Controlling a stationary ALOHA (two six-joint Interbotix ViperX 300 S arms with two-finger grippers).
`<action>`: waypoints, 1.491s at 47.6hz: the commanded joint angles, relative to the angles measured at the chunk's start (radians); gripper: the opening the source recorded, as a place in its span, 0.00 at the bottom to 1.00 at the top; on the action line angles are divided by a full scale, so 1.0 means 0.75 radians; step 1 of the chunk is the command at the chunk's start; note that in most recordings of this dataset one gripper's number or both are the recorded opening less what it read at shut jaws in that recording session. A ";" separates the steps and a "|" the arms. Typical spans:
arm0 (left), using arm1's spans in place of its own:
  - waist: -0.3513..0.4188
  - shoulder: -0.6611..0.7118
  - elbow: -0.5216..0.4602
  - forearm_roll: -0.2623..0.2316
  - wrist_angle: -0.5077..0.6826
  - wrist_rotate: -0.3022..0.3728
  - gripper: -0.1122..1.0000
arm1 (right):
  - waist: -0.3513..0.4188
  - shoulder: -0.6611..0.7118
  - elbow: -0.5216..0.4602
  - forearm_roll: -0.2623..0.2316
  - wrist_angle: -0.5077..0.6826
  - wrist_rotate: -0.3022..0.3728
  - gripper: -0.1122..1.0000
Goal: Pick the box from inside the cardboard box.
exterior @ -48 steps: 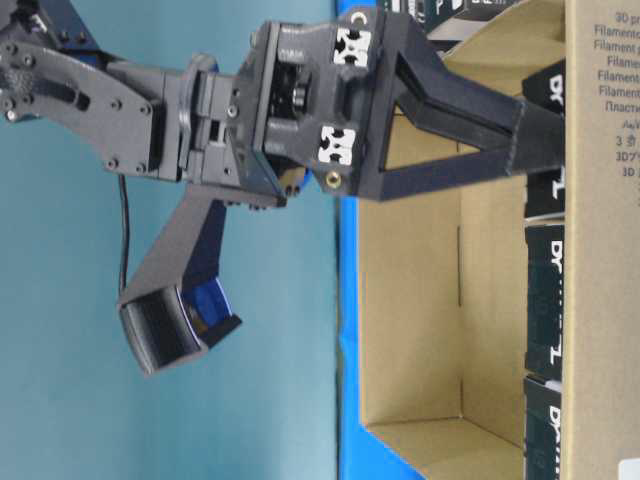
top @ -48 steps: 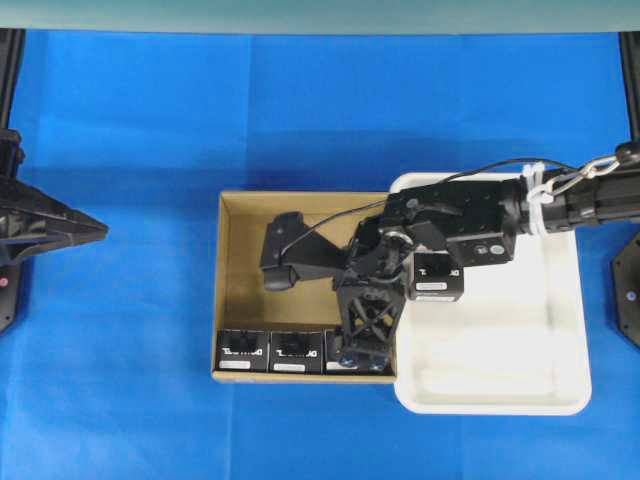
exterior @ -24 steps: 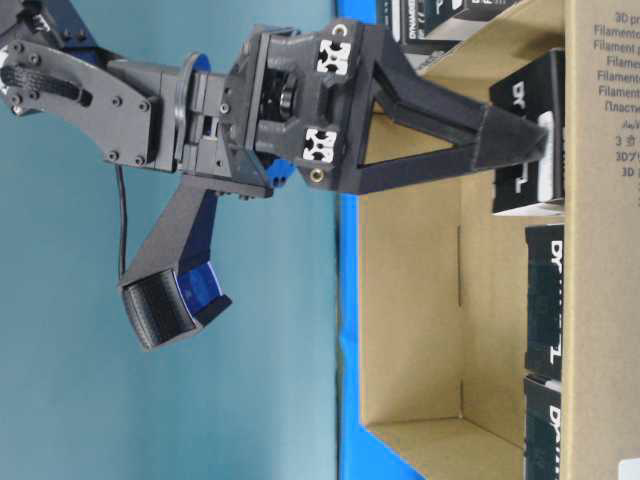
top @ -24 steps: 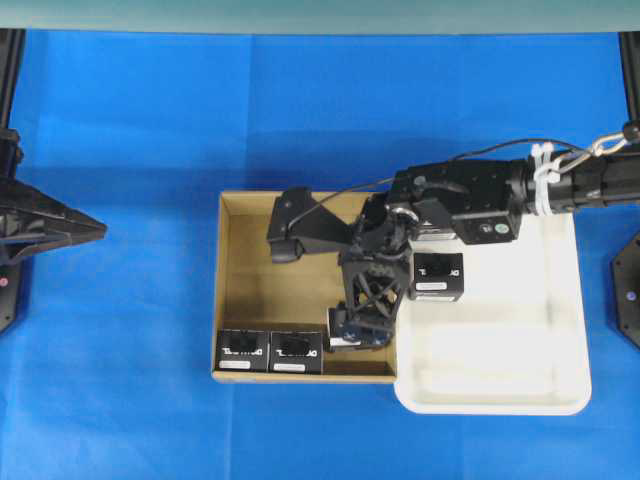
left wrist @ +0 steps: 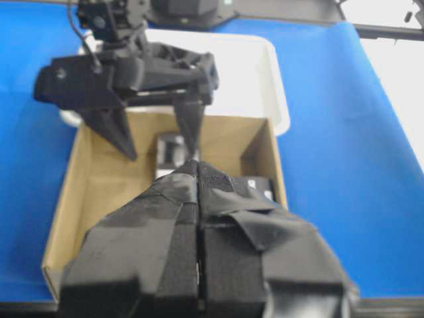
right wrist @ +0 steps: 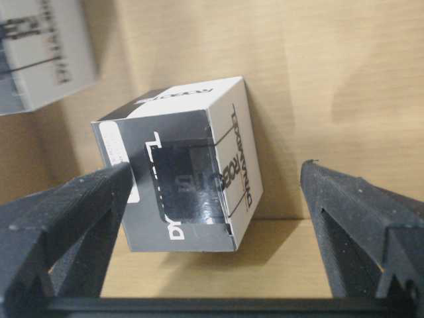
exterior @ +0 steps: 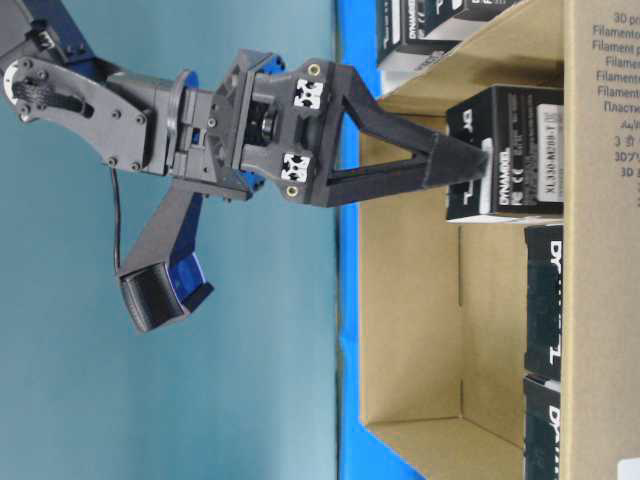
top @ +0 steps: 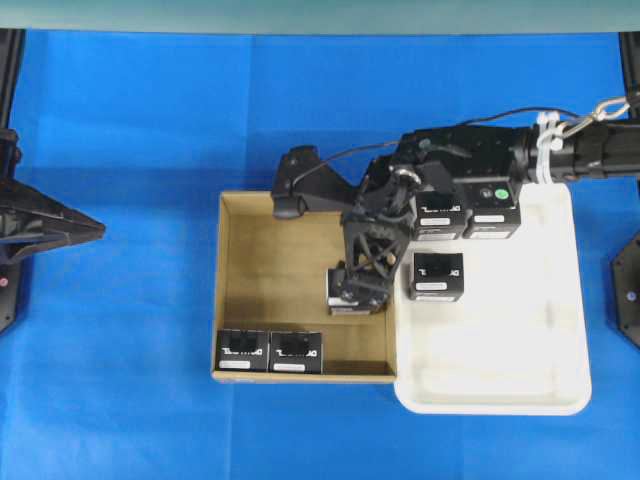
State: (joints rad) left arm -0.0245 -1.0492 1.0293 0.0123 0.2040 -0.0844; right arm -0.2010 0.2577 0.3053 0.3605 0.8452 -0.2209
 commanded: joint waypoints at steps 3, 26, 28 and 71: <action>0.000 0.006 -0.039 0.004 -0.004 -0.002 0.04 | -0.051 0.016 0.010 -0.061 -0.002 -0.010 1.00; 0.000 0.004 -0.041 0.002 -0.002 0.000 0.04 | -0.070 0.010 -0.041 -0.078 0.004 -0.010 1.00; 0.002 0.004 -0.041 0.004 -0.004 0.000 0.04 | -0.063 0.002 -0.049 -0.070 0.008 -0.004 1.00; 0.012 -0.022 -0.049 0.006 -0.002 0.014 0.04 | -0.020 -0.423 -0.446 -0.135 0.650 0.070 1.00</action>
State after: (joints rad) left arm -0.0169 -1.0753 1.0216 0.0138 0.2071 -0.0752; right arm -0.2194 -0.0291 -0.0092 0.2654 1.3100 -0.1718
